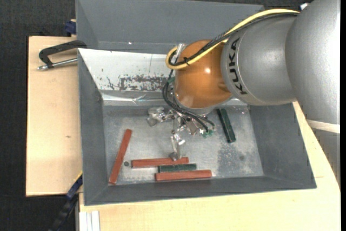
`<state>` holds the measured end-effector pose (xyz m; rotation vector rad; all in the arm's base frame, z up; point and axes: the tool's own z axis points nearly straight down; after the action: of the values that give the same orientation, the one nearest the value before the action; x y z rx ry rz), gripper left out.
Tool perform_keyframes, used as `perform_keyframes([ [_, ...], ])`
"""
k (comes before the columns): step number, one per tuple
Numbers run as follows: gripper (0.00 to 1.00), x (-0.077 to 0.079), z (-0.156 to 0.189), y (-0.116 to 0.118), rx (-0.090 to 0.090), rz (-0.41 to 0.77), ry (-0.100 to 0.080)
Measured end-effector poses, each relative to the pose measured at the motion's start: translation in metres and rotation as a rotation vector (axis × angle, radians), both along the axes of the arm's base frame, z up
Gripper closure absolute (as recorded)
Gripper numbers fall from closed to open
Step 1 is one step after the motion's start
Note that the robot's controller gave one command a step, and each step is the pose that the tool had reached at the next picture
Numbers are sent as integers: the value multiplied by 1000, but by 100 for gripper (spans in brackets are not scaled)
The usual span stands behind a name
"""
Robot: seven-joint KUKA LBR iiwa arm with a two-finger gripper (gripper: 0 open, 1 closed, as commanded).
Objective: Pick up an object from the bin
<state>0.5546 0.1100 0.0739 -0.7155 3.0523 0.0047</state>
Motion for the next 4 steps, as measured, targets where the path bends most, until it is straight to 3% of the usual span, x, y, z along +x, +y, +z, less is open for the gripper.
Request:
perform_keyframes([
  [2,0,-1,1,-1,-1,-2,-1],
  [3,0,-12,-1,6,-3,15,4],
  [4,0,-37,15,-4,-3,60,4],
])
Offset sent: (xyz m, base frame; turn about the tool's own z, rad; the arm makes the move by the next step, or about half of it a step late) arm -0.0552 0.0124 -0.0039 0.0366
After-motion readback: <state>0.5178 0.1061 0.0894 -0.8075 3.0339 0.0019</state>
